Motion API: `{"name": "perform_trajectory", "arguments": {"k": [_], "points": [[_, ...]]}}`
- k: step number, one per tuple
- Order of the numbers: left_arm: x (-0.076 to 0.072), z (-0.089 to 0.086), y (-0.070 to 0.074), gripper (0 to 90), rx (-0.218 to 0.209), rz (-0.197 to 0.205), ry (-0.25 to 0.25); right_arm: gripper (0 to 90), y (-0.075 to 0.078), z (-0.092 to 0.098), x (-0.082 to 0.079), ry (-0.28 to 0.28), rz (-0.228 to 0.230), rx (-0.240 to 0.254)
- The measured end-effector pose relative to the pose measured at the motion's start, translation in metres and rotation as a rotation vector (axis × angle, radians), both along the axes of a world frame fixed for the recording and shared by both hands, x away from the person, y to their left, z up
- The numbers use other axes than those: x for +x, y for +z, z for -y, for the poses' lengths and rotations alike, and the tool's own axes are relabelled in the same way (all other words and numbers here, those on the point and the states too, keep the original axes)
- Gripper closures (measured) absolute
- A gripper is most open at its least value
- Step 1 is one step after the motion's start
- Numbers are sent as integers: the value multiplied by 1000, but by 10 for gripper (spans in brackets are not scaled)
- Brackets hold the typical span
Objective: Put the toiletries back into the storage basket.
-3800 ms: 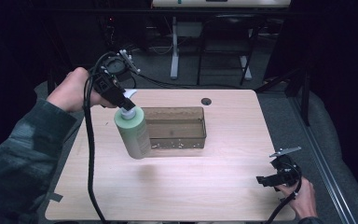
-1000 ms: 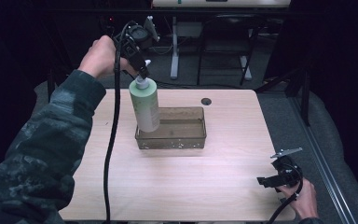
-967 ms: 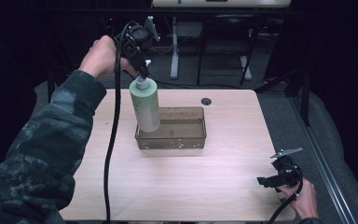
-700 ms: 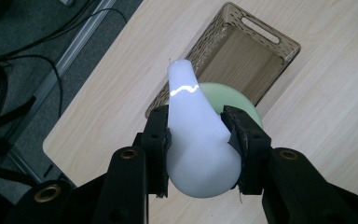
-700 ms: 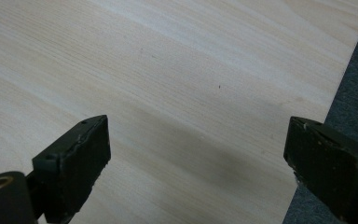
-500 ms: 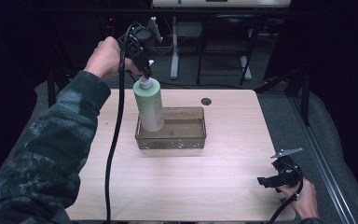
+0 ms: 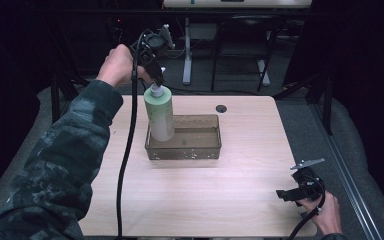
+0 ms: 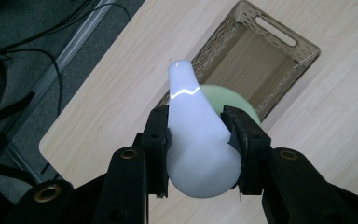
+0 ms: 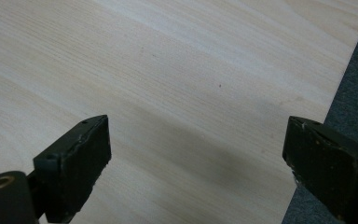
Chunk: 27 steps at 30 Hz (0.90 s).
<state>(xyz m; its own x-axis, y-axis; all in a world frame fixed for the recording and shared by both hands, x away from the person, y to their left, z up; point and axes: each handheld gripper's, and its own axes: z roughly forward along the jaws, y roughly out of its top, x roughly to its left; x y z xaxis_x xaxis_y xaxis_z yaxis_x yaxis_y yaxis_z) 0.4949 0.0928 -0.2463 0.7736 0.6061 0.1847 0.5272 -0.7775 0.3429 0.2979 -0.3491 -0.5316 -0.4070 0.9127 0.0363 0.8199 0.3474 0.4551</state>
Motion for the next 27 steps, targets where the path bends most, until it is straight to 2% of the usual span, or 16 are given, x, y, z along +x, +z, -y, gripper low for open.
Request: {"name": "perform_trajectory", "arguments": {"k": [19, 27], "points": [[10, 6, -25, 630, 10, -29, 2, 77, 1, -1, -1, 9, 2, -2], [12, 5, -37, 629, -12, -21, 6, 80, 0, -2, -1, 8, -2, -4]]}}
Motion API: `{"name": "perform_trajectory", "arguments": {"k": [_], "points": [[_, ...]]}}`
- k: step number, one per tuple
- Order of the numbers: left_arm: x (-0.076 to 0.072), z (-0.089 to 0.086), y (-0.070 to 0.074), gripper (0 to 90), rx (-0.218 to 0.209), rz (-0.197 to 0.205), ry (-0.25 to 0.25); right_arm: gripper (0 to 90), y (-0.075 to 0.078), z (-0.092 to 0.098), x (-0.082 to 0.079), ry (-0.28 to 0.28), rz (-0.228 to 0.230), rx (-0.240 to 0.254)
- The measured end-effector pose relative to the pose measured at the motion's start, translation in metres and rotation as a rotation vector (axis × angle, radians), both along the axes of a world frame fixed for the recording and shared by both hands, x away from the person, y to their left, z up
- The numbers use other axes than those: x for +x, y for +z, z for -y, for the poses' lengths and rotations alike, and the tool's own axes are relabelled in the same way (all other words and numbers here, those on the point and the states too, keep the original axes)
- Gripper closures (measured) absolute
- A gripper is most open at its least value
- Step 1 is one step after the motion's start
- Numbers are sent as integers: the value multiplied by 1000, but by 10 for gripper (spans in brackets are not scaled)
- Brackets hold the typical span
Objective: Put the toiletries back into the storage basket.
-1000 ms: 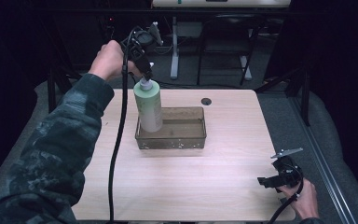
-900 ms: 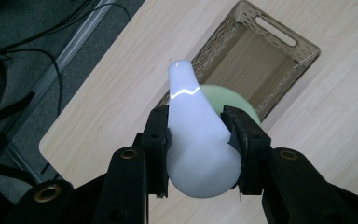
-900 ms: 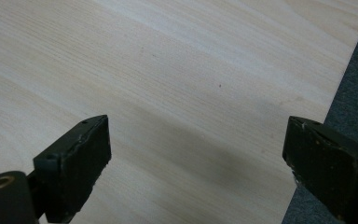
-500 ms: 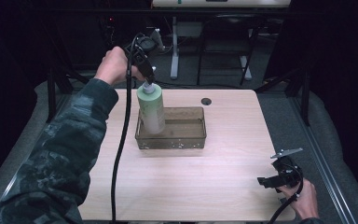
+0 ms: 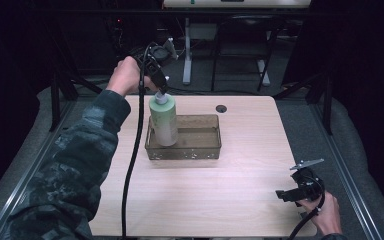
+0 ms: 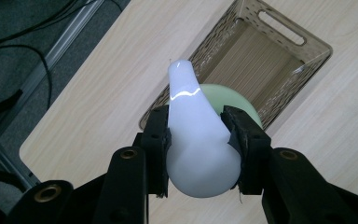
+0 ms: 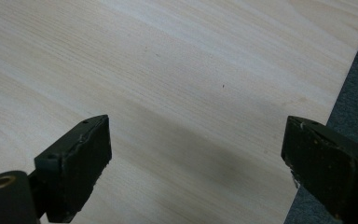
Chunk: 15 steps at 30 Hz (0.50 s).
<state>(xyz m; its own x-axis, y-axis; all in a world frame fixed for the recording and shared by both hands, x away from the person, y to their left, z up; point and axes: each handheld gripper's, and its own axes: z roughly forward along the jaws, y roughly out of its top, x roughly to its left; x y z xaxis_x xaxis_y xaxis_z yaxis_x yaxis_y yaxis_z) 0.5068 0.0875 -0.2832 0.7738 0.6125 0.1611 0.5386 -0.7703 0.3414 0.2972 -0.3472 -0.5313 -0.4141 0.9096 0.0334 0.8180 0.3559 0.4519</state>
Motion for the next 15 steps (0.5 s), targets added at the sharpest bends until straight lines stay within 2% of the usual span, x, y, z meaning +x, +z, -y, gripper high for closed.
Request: {"name": "perform_trajectory", "arguments": {"k": [15], "points": [[3, -4, -19, 629, -9, -16, 1, 83, -1, 0, 0, -1, 0, 7]]}}
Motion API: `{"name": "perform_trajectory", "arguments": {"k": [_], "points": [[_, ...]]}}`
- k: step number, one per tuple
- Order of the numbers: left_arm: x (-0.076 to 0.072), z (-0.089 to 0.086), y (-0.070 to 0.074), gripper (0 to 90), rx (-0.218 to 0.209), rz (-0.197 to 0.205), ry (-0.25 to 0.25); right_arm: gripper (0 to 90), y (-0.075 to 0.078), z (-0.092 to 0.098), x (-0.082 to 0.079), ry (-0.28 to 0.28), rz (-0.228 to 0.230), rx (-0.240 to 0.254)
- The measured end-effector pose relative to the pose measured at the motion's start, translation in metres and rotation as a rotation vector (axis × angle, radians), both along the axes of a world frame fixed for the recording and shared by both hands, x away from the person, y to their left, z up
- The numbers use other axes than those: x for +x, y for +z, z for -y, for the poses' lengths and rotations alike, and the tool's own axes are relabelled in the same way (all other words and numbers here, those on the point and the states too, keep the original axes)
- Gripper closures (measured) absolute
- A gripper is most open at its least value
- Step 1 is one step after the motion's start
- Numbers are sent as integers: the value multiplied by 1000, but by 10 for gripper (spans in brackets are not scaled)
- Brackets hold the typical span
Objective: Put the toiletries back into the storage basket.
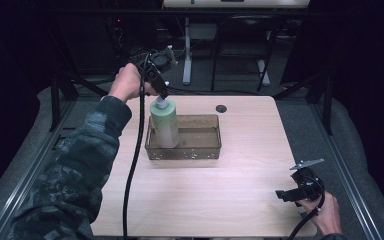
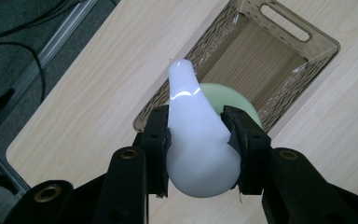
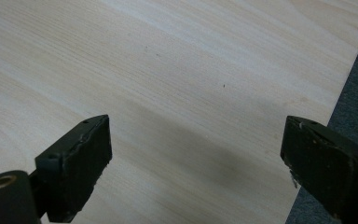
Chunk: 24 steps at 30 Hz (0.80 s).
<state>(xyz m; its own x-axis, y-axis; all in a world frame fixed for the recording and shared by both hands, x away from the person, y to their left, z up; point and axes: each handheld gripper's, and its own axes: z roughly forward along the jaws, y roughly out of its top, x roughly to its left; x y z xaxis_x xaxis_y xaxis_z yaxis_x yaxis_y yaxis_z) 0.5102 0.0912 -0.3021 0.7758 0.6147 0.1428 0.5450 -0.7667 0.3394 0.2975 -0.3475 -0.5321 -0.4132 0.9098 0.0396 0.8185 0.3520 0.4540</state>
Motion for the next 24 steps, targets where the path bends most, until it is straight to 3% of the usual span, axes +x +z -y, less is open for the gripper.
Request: {"name": "perform_trajectory", "arguments": {"k": [18, 24], "points": [[-4, -8, -17, 629, 5, -30, 0, 83, 1, 0, 0, 3, 3, -8], [-5, -10, -19, 630, 32, -28, -2, 84, 1, 0, 0, 4, 4, 2]]}}
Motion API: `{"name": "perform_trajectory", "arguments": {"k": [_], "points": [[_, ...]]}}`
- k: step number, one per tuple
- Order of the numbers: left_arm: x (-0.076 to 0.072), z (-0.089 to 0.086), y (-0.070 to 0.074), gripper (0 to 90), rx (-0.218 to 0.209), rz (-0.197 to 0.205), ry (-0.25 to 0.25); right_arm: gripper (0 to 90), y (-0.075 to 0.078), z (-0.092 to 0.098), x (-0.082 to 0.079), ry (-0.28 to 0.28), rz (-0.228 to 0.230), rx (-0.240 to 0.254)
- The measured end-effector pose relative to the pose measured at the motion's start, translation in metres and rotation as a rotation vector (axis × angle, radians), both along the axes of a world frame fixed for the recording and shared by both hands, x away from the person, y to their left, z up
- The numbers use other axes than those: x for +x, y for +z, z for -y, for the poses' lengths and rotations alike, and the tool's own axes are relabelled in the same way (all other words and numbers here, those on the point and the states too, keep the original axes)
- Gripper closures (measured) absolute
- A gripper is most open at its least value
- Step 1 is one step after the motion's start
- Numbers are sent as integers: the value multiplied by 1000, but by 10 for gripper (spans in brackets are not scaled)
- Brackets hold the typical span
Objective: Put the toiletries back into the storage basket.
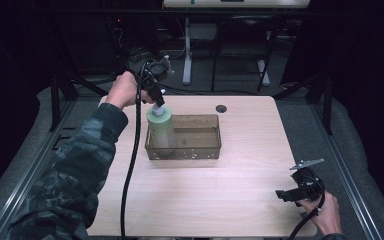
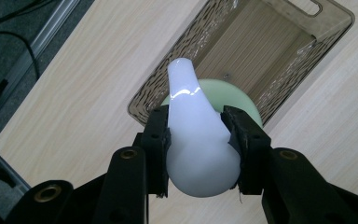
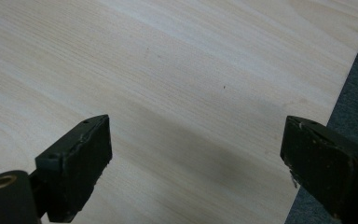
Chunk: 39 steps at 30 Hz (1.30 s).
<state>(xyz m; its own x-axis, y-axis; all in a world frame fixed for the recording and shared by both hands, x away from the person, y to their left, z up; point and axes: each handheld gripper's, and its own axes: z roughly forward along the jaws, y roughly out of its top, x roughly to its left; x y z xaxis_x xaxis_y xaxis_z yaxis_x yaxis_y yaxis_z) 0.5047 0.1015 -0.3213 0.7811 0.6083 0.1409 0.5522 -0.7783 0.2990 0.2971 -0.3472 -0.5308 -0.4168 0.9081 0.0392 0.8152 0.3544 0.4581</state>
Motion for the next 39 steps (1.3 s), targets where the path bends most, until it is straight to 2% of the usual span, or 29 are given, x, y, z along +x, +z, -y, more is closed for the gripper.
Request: {"name": "perform_trajectory", "arguments": {"k": [13, 19, 28, 33, 39], "points": [[-1, -7, 0, 630, 19, -23, 3, 84, 0, -1, 0, -1, 0, -4], [-1, -8, -3, 630, 10, -29, 2, 83, 0, -1, 0, -2, 1, -4], [-5, -13, -5, 625, -31, -24, -1, 83, 1, -1, -1, -1, 7, -4], [-7, -19, -6, 612, -96, -20, 8, 84, 2, -1, -1, -1, 8, -4], [-10, -25, -4, 422, -152, -14, 35, 83, 2, -1, -1, -1, 6, -5]]}}
